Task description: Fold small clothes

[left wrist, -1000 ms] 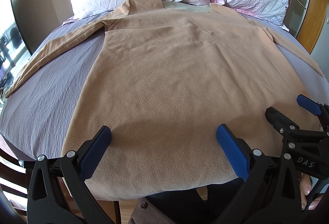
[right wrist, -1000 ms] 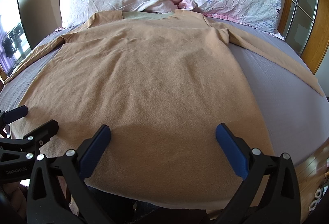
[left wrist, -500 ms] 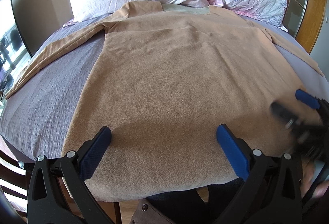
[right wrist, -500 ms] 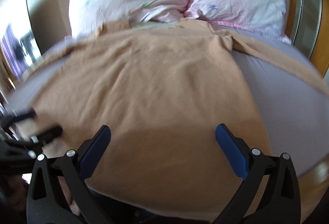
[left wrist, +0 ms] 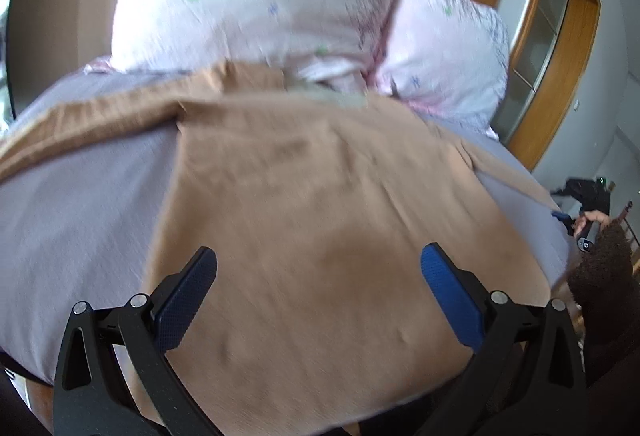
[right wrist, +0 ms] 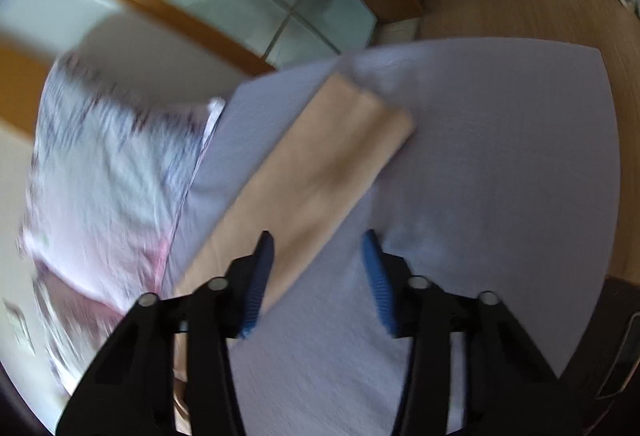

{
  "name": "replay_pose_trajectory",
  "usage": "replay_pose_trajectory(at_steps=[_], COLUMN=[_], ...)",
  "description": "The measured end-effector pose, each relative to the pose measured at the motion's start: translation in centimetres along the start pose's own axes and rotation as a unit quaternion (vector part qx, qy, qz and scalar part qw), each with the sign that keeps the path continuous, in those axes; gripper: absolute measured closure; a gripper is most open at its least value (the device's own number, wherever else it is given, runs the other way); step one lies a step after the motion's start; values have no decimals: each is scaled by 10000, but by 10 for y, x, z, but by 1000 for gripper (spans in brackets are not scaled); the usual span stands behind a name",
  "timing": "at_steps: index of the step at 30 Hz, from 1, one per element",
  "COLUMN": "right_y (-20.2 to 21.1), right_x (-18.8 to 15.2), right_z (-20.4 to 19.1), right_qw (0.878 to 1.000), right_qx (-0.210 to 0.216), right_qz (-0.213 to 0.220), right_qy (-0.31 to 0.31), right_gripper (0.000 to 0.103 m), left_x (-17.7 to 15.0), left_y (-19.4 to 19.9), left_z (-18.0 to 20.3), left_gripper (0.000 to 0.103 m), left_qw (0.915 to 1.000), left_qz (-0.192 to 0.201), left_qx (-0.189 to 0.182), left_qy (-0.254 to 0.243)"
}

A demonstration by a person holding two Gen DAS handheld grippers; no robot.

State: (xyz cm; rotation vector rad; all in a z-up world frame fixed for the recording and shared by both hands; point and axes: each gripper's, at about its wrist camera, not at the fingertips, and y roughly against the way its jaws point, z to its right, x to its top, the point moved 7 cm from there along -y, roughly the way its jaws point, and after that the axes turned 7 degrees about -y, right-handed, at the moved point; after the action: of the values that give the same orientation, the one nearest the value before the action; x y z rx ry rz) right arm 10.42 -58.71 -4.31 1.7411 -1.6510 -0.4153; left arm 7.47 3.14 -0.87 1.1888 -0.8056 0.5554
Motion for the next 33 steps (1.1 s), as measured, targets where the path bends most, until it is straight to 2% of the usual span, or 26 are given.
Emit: replay_pose_trajectory(at_steps=[2,4,5,6,7,8,11,13,14,17,18,19,20,23,25,26,27,28,29,30,31,32,33], right_y=[-8,-12,-17,-23,-23,-18,9,24,28,33,29,24,14,-10,-27,-36,-42,-47,-47,-48,-44,-38,-36], right_x=[6,10,12,17,20,19,-10,-65,-89,-203,-249,-285,-335,-441,-518,-552,-572,-586,-593,-591,-582,-566,-554], right_z=[-2,0,2,1,-1,-8,-86,-161,-186,-270,-292,-306,-320,-335,-322,-310,-299,-288,-279,-281,-284,-288,-293], right_qw=[10000,9998,9996,9995,9995,9997,9901,9697,9604,9115,8920,8777,8569,8120,7717,7451,7295,7213,7176,7201,7298,7456,7539], right_qx=[44,99,68,17,24,13,420,1026,1257,2053,2281,2415,2540,2566,2360,2146,1928,1742,1623,1636,1715,1839,1913], right_qz=[30,81,87,44,85,209,596,471,351,-305,-667,-972,-1413,-2232,-2908,-3325,-3626,-3890,-4153,-4207,-4137,-3942,-3836], right_qy=[-79,-165,-243,-310,-301,-145,1203,2165,2461,3551,3845,4024,4257,4743,5140,5368,5470,5460,5350,5269,5165,5048,4978], right_gripper=[65,73,91,99,99,100,100,100,100,100,100,100,100,100,99,96,94,91,77,58,50,38,32], left_x=[8,14,16,20,21,23,27,30,31,29,28,26,24,19,14,11,8,4,1,-5,-9,-13,-16], left_y=[0,3,4,7,12,15,30,37,39,42,42,43,44,49,52,53,54,55,56,57,59,60,62], left_z=[-11,-30,-39,-51,-63,-74,-111,-135,-147,-165,-173,-179,-185,-207,-225,-237,-245,-255,-264,-278,-287,-295,-305], left_gripper=[1,1,1,1,1,1,1,1,1,1,1,1,1,1,1,1,1,1,1,1,1,1,6], left_qw=[9999,9992,9986,9974,9959,9943,9880,9827,9798,9737,9696,9663,9630,9516,9416,9344,9284,9213,9144,9040,8961,8890,8818], left_qz=[85,203,256,348,437,514,688,788,849,960,1009,1040,1042,1022,1035,1028,1016,1021,1013,978,977,993,1030], left_qx=[26,30,41,56,85,150,489,702,732,615,554,527,531,656,763,796,814,805,807,843,872,902,974], left_qy=[88,332,454,634,785,926,1297,1525,1658,1972,2159,2296,2427,2824,3113,3318,3479,3665,3836,4075,4240,4378,4497])
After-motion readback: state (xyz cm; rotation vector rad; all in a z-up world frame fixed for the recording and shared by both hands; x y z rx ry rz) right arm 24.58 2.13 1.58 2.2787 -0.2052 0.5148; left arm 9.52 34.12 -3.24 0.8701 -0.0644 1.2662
